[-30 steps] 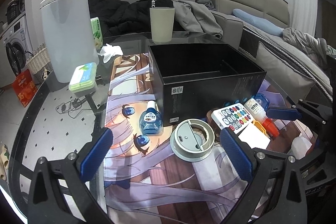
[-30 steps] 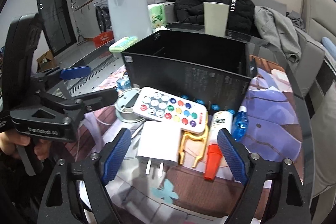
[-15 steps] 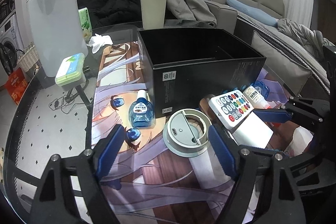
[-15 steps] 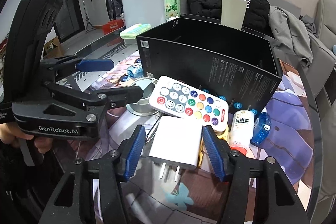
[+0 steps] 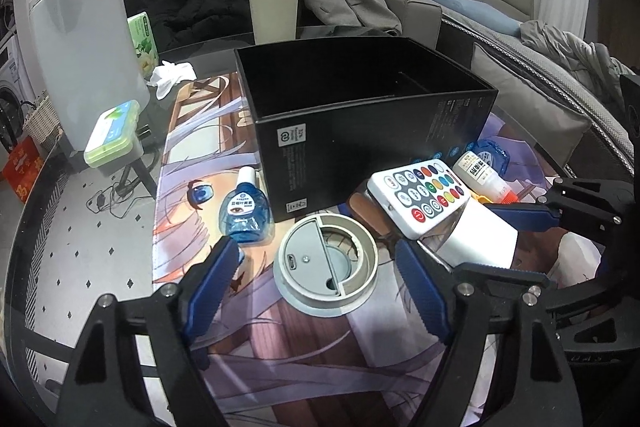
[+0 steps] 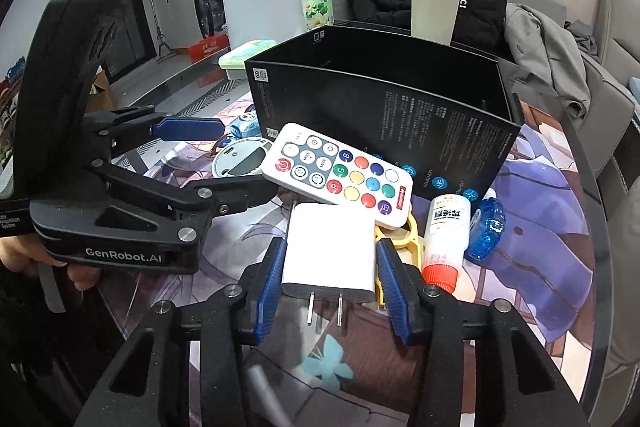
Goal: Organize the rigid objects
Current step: 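Grasp the white round container with the left tool while the right tool grasps the white charger, then lift both held items and carry them over the open black box, then open the left tool over the box while the right tool releases the charger, then withdraw both tools and move the right tool toward the blue eye-drop bottle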
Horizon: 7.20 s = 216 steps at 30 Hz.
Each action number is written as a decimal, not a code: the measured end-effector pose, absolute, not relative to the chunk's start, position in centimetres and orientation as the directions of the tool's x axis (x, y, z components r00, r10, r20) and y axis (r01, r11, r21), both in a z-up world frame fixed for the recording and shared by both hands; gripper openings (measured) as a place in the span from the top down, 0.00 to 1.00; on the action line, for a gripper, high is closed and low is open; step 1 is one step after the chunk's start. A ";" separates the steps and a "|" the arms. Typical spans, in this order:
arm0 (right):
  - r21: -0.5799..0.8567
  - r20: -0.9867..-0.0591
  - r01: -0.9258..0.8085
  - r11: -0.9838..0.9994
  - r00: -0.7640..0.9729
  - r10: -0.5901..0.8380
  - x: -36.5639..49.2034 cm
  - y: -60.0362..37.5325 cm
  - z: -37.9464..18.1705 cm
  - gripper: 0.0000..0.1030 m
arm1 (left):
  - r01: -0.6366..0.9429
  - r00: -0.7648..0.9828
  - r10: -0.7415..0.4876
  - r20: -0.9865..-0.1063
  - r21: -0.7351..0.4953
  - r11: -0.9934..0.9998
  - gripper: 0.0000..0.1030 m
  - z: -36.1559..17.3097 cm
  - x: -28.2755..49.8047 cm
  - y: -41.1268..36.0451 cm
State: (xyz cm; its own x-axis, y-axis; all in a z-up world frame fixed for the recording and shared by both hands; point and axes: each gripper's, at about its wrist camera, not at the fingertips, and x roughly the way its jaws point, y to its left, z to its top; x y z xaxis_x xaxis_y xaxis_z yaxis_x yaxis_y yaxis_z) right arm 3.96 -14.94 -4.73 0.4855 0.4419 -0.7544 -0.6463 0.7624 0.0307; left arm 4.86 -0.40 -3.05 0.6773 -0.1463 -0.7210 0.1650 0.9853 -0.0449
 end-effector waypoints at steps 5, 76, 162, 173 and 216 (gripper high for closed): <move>0.033 -0.745 -0.654 0.756 0.489 0.455 3.4 -15.4 -4.4 0.57 | 0.188 0.671 -0.163 -0.723 -0.046 0.981 0.22 -3.1 4.7 -0.7; -0.017 -0.552 -0.561 0.827 0.695 0.460 5.0 -18.0 5.3 0.58 | 0.152 0.830 -0.157 -0.536 -0.054 0.987 0.53 6.2 5.3 -0.8; 0.003 -0.558 -0.547 0.837 0.693 0.456 8.3 -19.2 3.2 0.04 | 0.192 0.814 -0.217 -0.539 -0.104 0.976 0.02 3.5 6.6 -0.6; -0.016 -0.595 -0.512 0.859 0.695 0.403 7.8 -21.7 2.2 0.01 | 0.106 0.820 -0.111 -0.562 -0.042 0.994 0.00 2.3 5.9 2.1; -0.074 -0.734 -0.438 0.896 0.632 0.248 10.4 -23.9 -2.7 0.01 | -0.027 0.742 0.023 -0.670 0.006 1.000 0.00 -2.1 6.1 6.2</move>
